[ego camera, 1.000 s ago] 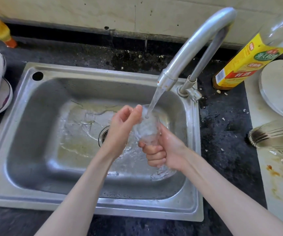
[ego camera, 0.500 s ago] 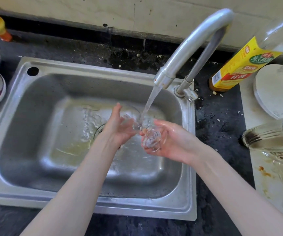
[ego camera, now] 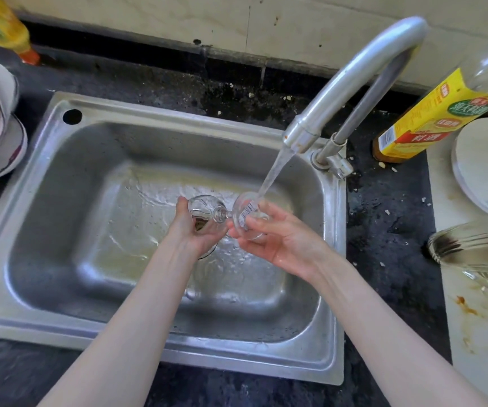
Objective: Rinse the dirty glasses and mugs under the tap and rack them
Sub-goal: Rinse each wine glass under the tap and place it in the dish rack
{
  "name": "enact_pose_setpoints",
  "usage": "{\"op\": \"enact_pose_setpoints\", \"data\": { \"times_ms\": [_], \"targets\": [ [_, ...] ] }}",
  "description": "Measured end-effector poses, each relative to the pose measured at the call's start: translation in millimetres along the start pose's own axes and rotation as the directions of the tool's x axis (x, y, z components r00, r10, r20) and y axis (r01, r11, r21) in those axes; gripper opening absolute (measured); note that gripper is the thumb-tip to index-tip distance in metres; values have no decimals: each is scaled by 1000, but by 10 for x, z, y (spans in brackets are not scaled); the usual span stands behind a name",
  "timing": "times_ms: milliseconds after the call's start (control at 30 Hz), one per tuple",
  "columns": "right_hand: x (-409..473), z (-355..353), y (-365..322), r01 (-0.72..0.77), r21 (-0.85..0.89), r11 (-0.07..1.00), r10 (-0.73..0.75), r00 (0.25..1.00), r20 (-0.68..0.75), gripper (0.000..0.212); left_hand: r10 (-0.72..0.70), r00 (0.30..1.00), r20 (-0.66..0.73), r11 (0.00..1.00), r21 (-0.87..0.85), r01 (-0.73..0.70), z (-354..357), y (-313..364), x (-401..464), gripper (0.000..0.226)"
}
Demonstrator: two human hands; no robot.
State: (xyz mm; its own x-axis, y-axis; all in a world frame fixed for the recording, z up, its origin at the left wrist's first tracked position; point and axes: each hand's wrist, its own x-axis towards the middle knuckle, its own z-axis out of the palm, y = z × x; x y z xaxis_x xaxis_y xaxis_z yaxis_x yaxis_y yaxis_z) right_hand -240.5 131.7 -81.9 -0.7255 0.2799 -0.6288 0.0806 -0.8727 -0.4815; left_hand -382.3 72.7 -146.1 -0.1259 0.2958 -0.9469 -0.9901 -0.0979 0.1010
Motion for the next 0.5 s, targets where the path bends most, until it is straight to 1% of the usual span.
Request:
{"op": "enact_pose_setpoints", "data": {
  "times_ms": [67,100,167,200,233,300,367,433,467,500],
  "targets": [
    [11,21,14,5,0,1000,-5,1000,7,36,-16,1000,-13,1000,8,16,-3,-46,-32,66],
    [23,34,23,15,12,1000,-15,1000,-4,31,-14,1000,-18,1000,7,14,-5,-78,-45,65],
    [71,65,51,55,36,998,-52,995,-85,15,-9,1000,2,1000,-24,9,-10,-146,-46,61],
    [99,75,67,84,35,996,-78,986,-145,15,-4,1000,15,999,-42,4,-5,-167,-56,64],
    [121,69,86,105,0,995,-102,972,-213,24,19,1000,16,999,-37,-18,-11,-170,-28,69],
    [158,12,113,123,-145,982,-163,935,-314,34,138,990,-25,990,26,-138,3,-140,8,72],
    [148,-56,122,98,-259,961,-180,933,-313,36,277,960,-43,956,110,-271,12,-82,4,67],
    [113,-120,80,22,-313,949,-105,962,-251,36,397,918,-10,904,178,-389,54,-34,-73,42],
    [95,-152,38,-21,-340,940,-50,979,-197,34,448,894,-2,874,211,-438,73,-30,-131,34],
    [71,-175,-23,-57,-399,915,1,990,-140,29,490,872,14,843,250,-477,89,-38,-186,33]
  ]
}}
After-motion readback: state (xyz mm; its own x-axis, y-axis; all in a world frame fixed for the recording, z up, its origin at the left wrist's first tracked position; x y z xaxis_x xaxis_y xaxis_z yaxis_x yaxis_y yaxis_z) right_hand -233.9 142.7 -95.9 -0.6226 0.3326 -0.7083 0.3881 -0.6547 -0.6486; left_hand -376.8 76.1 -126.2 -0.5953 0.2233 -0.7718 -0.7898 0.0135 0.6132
